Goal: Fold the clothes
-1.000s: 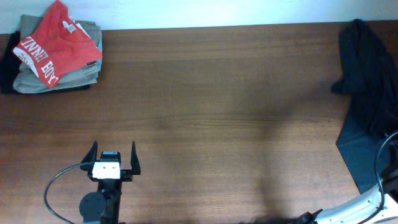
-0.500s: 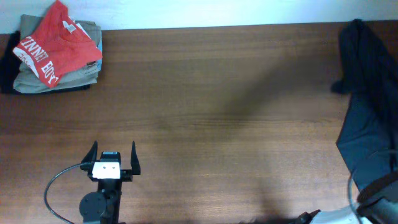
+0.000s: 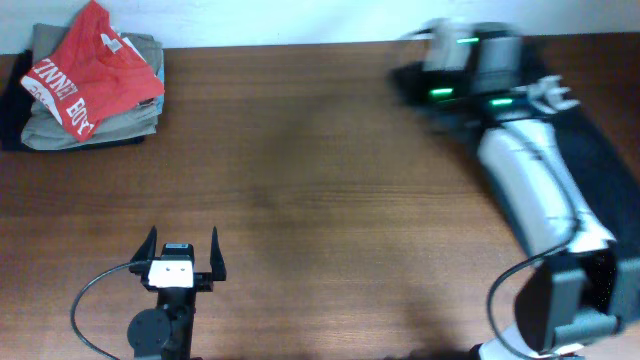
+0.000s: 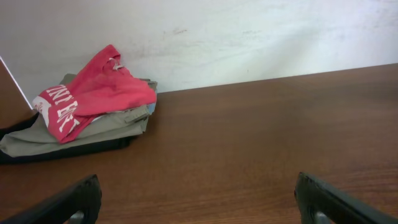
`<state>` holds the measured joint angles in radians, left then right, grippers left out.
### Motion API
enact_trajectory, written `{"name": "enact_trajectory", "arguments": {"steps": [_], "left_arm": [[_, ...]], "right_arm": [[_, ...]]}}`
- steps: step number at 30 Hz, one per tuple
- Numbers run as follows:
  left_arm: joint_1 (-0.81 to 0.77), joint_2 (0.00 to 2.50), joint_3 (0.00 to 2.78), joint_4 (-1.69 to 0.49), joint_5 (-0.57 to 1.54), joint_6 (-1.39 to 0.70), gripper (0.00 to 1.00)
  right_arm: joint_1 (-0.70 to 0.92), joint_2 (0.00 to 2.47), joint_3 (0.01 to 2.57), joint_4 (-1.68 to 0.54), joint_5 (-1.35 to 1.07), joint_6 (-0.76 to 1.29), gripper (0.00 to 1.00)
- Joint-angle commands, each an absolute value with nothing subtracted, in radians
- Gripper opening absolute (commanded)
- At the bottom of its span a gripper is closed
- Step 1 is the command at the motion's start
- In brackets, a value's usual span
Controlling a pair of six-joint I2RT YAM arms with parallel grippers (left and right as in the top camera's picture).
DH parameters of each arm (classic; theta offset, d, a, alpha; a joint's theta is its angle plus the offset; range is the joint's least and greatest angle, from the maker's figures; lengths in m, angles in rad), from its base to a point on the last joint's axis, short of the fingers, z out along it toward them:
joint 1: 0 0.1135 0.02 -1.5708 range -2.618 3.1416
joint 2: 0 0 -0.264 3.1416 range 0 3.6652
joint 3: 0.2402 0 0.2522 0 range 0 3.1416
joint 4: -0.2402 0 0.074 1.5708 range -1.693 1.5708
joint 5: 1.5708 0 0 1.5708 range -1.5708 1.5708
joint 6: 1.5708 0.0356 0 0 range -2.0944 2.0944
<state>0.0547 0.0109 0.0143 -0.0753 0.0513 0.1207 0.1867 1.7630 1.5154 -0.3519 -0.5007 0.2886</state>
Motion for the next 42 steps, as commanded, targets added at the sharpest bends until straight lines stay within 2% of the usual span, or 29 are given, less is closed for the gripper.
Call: {"name": "enact_trajectory", "arguments": {"steps": [1, 7, 8, 9, 11, 13, 14, 15, 19, 23, 27, 30, 33, 34, 39, 42], "left_arm": [[0.06, 0.006, 0.009, -0.077, 0.052, 0.137, 0.99], [0.06, 0.006, 0.009, -0.076, 0.052, 0.137, 0.99], [0.06, 0.006, 0.009, -0.076, 0.052, 0.137, 0.99], [0.06, 0.006, 0.009, -0.076, 0.052, 0.137, 0.99], [0.06, 0.006, 0.009, -0.076, 0.052, 0.137, 0.99], [0.06, 0.006, 0.009, -0.077, 0.052, 0.137, 0.99], [0.06, 0.006, 0.009, -0.076, 0.052, 0.137, 0.99], [0.06, 0.006, 0.009, -0.076, 0.052, 0.137, 0.99], [0.06, 0.006, 0.009, -0.076, 0.052, 0.137, 0.99], [0.06, 0.006, 0.009, -0.076, 0.052, 0.137, 0.99], [0.06, 0.006, 0.009, -0.077, 0.052, 0.137, 0.99], [0.06, 0.006, 0.009, -0.076, 0.052, 0.137, 0.99], [0.06, 0.006, 0.009, -0.076, 0.052, 0.137, 0.99], [0.06, 0.006, 0.009, -0.076, 0.052, 0.137, 0.99], [0.06, 0.006, 0.009, -0.076, 0.052, 0.137, 0.99], [0.06, 0.006, 0.009, -0.076, 0.053, 0.136, 0.99]], "right_arm": [[0.449, 1.823, 1.527, -0.288, -0.469, 0.376, 0.04], [0.683, 1.863, 1.527, -0.292, -0.433, 0.376, 0.06], [0.702, 1.863, 1.529, -0.291, -0.433, 0.376, 0.32], [0.702, 1.863, 1.531, -0.292, -0.433, 0.376, 0.37], [0.688, 1.862, 1.534, -0.293, -0.434, 0.376, 0.42], [0.658, 1.857, 1.547, -0.313, -0.434, 0.376, 0.66], [0.621, 1.85, 1.57, -0.355, -0.434, 0.376, 0.91], [0.589, 1.843, 1.596, -0.401, -0.434, 0.375, 0.99], [0.449, 1.826, 1.711, -0.63, -0.433, 0.372, 0.99], [0.226, 1.824, 1.823, -0.902, -0.433, 0.372, 0.99], [0.016, 1.828, 1.826, -1.097, -0.432, 0.371, 0.99], [-0.118, 1.839, 1.817, -1.216, -0.432, 0.332, 0.99], [-0.235, 1.839, 1.81, -1.326, -0.433, 0.335, 0.86], [-0.258, 1.837, 1.809, -1.35, -0.433, 0.343, 0.84], [-0.388, 1.802, 1.805, -1.501, -0.413, 0.348, 0.84], [-0.444, 1.713, 1.74, -1.518, -0.406, 0.345, 0.84]]}}
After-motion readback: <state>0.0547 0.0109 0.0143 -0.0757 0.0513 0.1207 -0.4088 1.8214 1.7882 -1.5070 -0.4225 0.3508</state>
